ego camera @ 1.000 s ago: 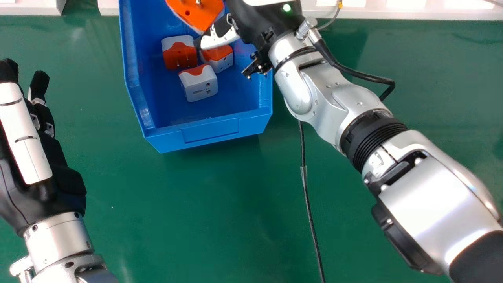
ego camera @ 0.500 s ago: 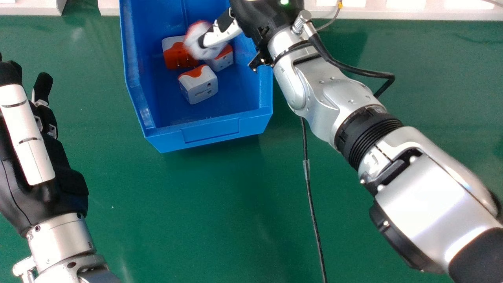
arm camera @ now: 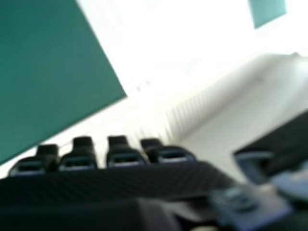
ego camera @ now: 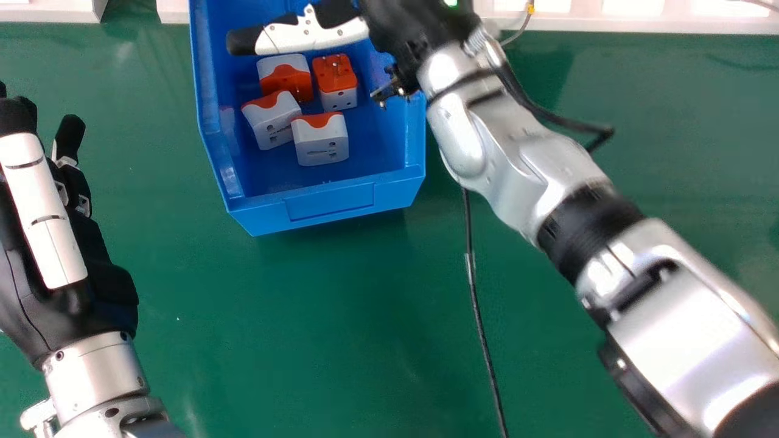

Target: Pick all objects and put in blue box

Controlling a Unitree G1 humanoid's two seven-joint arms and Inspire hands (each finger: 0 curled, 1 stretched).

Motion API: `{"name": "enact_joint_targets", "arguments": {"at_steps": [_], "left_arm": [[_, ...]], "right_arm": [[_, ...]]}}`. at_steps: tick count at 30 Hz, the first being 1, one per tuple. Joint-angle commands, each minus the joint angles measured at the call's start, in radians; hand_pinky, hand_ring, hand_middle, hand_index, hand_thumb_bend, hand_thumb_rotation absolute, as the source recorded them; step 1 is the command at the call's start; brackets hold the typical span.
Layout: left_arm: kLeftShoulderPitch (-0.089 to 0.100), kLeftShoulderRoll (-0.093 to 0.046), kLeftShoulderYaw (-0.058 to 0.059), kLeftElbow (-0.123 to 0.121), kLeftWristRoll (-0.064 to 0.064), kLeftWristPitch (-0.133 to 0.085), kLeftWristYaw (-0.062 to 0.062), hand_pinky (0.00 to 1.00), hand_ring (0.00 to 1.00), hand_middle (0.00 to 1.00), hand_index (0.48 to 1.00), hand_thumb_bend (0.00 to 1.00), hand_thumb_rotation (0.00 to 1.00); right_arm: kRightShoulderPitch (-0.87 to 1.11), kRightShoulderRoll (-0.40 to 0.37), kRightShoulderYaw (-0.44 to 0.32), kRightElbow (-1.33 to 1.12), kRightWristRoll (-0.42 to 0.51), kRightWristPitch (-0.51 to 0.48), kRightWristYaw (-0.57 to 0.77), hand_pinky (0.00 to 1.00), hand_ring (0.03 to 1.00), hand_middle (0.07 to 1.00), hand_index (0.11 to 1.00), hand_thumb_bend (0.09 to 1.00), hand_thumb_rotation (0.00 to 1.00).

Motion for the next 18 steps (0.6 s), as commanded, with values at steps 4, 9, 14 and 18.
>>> {"name": "enact_joint_targets", "arguments": {"at_steps": [4, 9, 14, 18], "left_arm": [[0.034, -0.048, -0.017, -0.026, 0.011, -0.010, -0.007, 0.91, 0.99, 1.00, 1.000, 0.60, 0.77], [0.060, -0.049, -0.028, 0.004, 0.010, -0.027, -0.019, 0.92, 0.99, 1.00, 1.000, 0.61, 0.77], [0.084, -0.047, -0.043, 0.054, -0.018, -0.053, -0.065, 0.95, 1.00, 1.00, 1.000, 0.61, 0.80], [0.099, -0.067, -0.065, 0.097, -0.029, -0.100, -0.096, 0.95, 1.00, 1.00, 1.000, 0.60, 0.79]], "right_arm": [[0.334, -0.068, -0.097, -0.309, 0.100, -0.156, -0.049, 0.96, 1.000, 1.000, 1.000, 1.000, 1.00], [0.673, -0.022, -0.154, -0.484, 0.370, -0.296, 0.091, 0.93, 1.000, 1.000, 1.000, 0.999, 1.00], [0.911, 0.117, -0.212, -0.523, 0.513, -0.392, 0.085, 0.85, 0.957, 0.998, 1.000, 0.900, 1.00], [0.982, 0.165, -0.248, -0.522, 0.557, -0.454, 0.133, 0.89, 0.984, 1.000, 1.000, 0.861, 1.00]]}}
